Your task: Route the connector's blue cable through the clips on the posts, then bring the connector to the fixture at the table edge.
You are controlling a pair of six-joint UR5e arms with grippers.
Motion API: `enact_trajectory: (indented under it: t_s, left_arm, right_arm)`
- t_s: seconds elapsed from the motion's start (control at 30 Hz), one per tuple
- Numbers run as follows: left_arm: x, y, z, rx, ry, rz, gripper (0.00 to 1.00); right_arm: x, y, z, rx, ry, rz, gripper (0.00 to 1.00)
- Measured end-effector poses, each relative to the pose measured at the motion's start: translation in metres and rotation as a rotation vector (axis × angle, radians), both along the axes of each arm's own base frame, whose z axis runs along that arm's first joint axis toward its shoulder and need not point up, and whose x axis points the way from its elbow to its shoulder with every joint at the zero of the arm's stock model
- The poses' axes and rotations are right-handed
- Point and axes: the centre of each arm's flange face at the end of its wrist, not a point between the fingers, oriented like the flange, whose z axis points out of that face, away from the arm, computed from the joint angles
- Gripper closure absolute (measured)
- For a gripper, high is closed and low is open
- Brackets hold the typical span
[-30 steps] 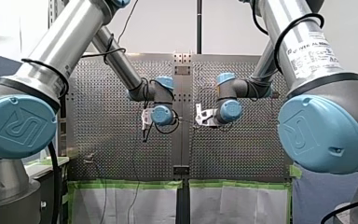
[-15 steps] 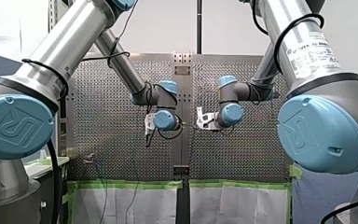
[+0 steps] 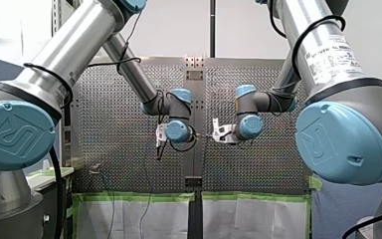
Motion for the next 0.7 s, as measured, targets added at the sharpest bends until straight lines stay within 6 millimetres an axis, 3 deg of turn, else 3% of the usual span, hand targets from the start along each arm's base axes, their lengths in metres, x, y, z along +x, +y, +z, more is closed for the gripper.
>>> enact_trajectory:
  t_s: [0.3,0.7]
  left_arm:
    - [0.006,0.004,-0.001,-0.004,-0.003,0.009,1.00]
    - [0.008,0.007,-0.005,0.000,0.002,0.012,1.00]
  right_arm:
    - [-0.010,-0.003,-0.008,0.000,0.001,-0.022,1.00]
    - [-0.025,-0.018,-0.034,-0.005,-0.001,-0.055,1.00]
